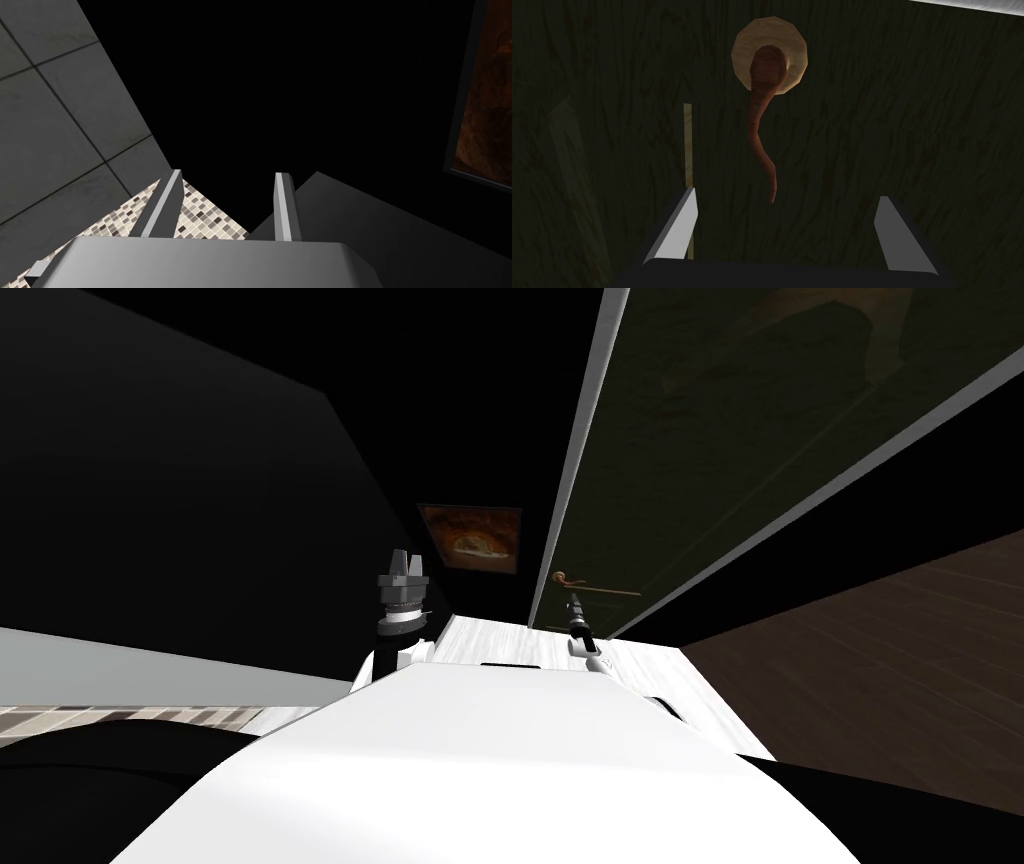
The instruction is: Pull the door open
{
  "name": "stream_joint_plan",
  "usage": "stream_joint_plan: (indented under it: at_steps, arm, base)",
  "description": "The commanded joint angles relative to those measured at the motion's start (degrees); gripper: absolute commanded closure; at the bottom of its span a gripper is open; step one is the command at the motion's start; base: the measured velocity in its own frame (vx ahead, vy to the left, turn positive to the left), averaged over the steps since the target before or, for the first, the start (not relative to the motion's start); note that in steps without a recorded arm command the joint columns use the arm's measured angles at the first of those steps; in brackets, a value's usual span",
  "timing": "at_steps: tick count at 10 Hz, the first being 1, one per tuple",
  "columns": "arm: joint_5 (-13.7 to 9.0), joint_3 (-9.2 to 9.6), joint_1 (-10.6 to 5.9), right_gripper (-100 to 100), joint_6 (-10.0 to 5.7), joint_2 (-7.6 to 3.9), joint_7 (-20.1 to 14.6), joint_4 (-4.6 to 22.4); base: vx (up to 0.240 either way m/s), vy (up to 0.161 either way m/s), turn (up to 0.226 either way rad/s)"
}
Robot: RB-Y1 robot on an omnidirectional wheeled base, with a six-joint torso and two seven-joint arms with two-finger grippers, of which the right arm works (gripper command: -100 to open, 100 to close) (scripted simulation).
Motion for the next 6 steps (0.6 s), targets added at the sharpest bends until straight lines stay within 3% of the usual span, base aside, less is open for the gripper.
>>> stream_joint_plan:
  at_steps: [1, 2, 6]
  arm:
    - [-0.3, 0.0, -0.68, -100, 0.19, -0.21, -0.1, 1.7]
    - [-0.2, 0.04, -0.18, -100, 0.04, -0.2, -0.1, 0.9]
    - [-1.4, -1.56, 1.91, -100, -2.4, -4.27, -3.5, 3.1]
  base:
    - [0.07, -0.054, 0.122]
    - [0.028, -0.025, 0.021]
    - [0.181, 0.021, 0.156]
